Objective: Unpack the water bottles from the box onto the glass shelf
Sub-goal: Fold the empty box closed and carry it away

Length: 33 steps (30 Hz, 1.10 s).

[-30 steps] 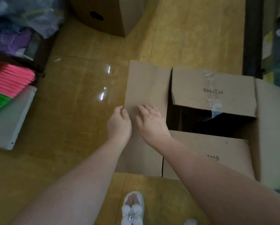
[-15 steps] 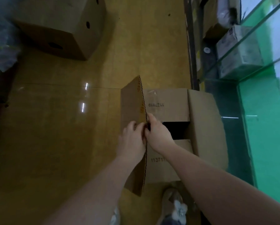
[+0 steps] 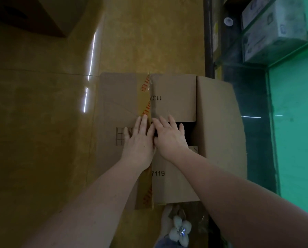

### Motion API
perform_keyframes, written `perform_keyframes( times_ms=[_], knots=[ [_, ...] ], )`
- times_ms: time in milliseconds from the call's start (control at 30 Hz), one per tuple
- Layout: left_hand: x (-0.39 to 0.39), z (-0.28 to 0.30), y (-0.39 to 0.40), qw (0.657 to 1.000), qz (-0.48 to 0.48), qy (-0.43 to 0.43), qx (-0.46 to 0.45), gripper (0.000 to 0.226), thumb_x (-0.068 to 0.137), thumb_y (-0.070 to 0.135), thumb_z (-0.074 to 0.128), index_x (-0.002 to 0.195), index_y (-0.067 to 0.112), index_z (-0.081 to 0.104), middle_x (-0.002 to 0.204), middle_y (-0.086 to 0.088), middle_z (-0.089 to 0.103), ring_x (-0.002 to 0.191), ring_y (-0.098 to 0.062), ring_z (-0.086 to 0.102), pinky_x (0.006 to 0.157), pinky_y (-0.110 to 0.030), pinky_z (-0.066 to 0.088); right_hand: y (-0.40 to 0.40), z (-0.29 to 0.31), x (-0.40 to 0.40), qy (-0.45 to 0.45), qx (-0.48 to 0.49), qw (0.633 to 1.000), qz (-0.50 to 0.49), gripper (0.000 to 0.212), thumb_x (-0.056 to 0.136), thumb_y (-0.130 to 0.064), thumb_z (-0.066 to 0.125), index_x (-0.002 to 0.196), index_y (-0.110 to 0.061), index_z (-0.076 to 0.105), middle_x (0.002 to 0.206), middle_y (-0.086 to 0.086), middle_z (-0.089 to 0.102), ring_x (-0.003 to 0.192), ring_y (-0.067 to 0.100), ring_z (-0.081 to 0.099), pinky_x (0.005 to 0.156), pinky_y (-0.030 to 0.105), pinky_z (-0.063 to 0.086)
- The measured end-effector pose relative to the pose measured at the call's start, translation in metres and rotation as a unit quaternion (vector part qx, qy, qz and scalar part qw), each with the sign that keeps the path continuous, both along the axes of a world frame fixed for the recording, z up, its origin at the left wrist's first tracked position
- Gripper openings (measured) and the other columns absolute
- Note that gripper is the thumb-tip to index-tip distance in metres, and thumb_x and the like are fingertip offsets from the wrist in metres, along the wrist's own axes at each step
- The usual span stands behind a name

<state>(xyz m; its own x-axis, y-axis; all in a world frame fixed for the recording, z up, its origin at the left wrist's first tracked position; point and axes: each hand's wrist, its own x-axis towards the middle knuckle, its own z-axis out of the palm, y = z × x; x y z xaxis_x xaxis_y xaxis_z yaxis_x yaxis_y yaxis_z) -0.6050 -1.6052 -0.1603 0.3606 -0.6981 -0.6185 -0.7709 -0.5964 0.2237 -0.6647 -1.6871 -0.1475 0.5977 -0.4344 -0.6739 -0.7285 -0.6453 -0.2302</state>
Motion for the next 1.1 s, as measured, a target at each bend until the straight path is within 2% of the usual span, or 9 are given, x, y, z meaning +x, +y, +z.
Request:
perform_keyframes(
  times_ms=[167, 400, 700, 900, 1033, 1100],
  knots=[
    [-0.004, -0.015, -0.002, 0.999, -0.004, -0.024, 0.04, 0.064, 0.102, 0.036, 0.027, 0.15, 0.021, -0.012, 0.155, -0.003, -0.028, 0.144, -0.02, -0.023, 0.115, -0.057, 0.004, 0.0, -0.014, -0.002, -0.005, 0.04, 0.999, -0.014, 0.058, 0.101, -0.019, 0.036, 0.152, -0.025, 0.009, 0.159, -0.002, 0.01, 0.147, 0.024, -0.002, 0.118, 0.051, 0.006],
    [-0.001, -0.027, 0.004, 0.998, 0.02, -0.041, 0.046, 0.064, 0.101, 0.033, 0.033, 0.151, 0.023, -0.007, 0.155, -0.002, -0.026, 0.144, -0.02, -0.023, 0.112, -0.062, 0.006, 0.004, -0.017, 0.002, -0.001, 0.038, 0.999, -0.02, 0.054, 0.102, -0.027, 0.033, 0.151, -0.026, 0.01, 0.159, -0.002, 0.01, 0.147, 0.024, -0.002, 0.118, 0.051, 0.006],
    [0.01, -0.024, 0.02, 0.997, -0.018, -0.054, 0.053, 0.064, 0.102, 0.025, 0.034, 0.151, 0.025, -0.007, 0.156, 0.0, -0.026, 0.144, -0.021, -0.024, 0.112, -0.061, 0.005, 0.017, -0.011, 0.005, -0.01, 0.03, 0.999, -0.029, 0.053, 0.103, -0.025, 0.03, 0.151, -0.024, 0.009, 0.16, -0.001, 0.008, 0.147, 0.022, -0.002, 0.119, 0.047, 0.006],
    [0.005, -0.018, 0.016, 0.995, -0.039, -0.075, 0.053, 0.066, 0.101, 0.023, 0.037, 0.151, 0.022, -0.005, 0.156, -0.007, -0.021, 0.145, -0.027, -0.018, 0.113, -0.06, 0.01, 0.002, -0.007, -0.014, -0.019, 0.01, 0.996, -0.087, 0.052, 0.102, -0.023, 0.032, 0.151, -0.021, 0.014, 0.159, -0.001, 0.012, 0.147, 0.02, 0.003, 0.119, 0.042, 0.009],
    [-0.01, -0.006, 0.006, 0.998, 0.0, -0.051, 0.023, 0.06, 0.1, 0.028, 0.036, 0.15, 0.022, 0.006, 0.156, -0.016, -0.015, 0.145, -0.032, -0.012, 0.115, -0.056, 0.009, -0.007, -0.001, -0.041, -0.033, -0.029, 0.99, -0.132, 0.048, 0.102, -0.022, 0.033, 0.149, -0.018, 0.021, 0.156, -0.001, 0.022, 0.145, 0.019, 0.012, 0.115, 0.038, 0.015],
    [-0.022, 0.001, -0.005, 0.999, -0.002, -0.051, 0.004, 0.058, 0.099, 0.031, 0.037, 0.149, 0.021, 0.01, 0.156, -0.015, -0.014, 0.145, -0.033, -0.012, 0.114, -0.056, 0.007, -0.012, 0.003, -0.055, -0.027, -0.04, 0.987, -0.151, 0.047, 0.102, -0.02, 0.032, 0.148, -0.017, 0.023, 0.155, 0.0, 0.024, 0.144, 0.02, 0.015, 0.114, 0.038, 0.017]
  ],
)
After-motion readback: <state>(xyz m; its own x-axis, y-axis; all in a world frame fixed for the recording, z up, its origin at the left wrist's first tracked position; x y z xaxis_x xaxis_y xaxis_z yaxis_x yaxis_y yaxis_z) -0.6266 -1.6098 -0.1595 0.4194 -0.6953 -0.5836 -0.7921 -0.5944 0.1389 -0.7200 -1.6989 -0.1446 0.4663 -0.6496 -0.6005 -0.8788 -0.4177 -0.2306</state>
